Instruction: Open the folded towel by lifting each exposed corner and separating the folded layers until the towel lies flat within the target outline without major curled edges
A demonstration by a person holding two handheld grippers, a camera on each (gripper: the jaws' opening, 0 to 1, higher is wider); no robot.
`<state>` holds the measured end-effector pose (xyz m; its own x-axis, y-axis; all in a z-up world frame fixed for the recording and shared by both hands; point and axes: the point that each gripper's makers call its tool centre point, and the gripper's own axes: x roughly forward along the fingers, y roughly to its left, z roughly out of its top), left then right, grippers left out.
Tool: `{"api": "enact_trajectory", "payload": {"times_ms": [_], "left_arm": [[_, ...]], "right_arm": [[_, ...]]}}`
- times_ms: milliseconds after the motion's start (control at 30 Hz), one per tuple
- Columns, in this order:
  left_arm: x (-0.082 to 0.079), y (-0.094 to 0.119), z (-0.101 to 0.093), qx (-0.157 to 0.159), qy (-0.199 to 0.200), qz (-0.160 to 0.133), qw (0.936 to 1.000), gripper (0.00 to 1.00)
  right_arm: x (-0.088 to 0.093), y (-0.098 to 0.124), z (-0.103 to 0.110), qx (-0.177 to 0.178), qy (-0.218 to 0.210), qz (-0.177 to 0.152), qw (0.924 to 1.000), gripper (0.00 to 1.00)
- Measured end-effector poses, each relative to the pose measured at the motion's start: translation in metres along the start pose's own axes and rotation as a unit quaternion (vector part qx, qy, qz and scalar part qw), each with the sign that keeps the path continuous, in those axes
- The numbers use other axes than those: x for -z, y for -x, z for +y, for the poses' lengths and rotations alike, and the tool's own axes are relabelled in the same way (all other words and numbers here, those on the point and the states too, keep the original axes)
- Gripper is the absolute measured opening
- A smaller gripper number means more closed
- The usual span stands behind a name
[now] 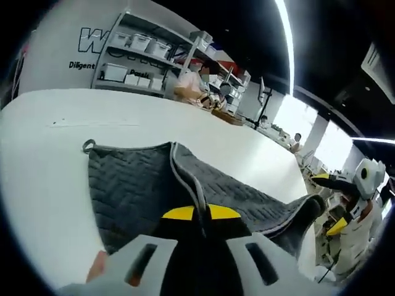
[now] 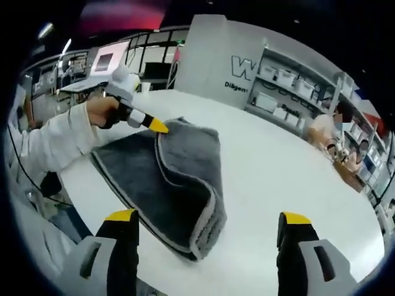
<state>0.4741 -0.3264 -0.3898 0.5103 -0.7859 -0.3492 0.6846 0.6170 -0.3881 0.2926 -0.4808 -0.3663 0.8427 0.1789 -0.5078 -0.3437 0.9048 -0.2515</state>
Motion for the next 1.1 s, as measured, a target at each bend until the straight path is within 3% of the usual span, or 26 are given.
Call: {"api": "enact_trajectory", "payload": {"times_ms": [167, 333, 500, 767, 900, 1100], "left_arm": [[-0.015, -0.002, -0.013, 0.018, 0.005, -0.015, 0.9997, 0.05], [-0.026, -0.006, -0.023, 0.031, 0.006, -0.024, 0.9992, 0.05], [-0.036, -0.008, -0.035, 0.047, 0.011, -0.034, 0.9982, 0.05], [-0.045, -0.009, -0.044, 0.06, 0.012, -0.043, 0.9972, 0.05], [-0.045, -0.009, -0.045, 0.065, 0.016, -0.045, 0.9967, 0.05], [-0.047, -0.009, -0.045, 0.071, 0.019, -0.047, 0.9962, 0.05]], "right_arm": [[-0.038, -0.009, 0.014, -0.005, 0.022, -0.069, 0.9974, 0.83], [-0.057, -0.028, 0.036, -0.022, 0.042, -0.086, 0.9951, 0.77], [-0.078, -0.055, 0.053, -0.02, 0.052, -0.111, 0.9923, 0.62], [-0.081, -0.107, 0.067, -0.001, 0.071, -0.094, 0.993, 0.48], [-0.082, -0.124, 0.067, 0.002, 0.064, -0.093, 0.9936, 0.45], [-0.08, -0.134, 0.068, 0.004, 0.08, -0.083, 0.9933, 0.3]]}}
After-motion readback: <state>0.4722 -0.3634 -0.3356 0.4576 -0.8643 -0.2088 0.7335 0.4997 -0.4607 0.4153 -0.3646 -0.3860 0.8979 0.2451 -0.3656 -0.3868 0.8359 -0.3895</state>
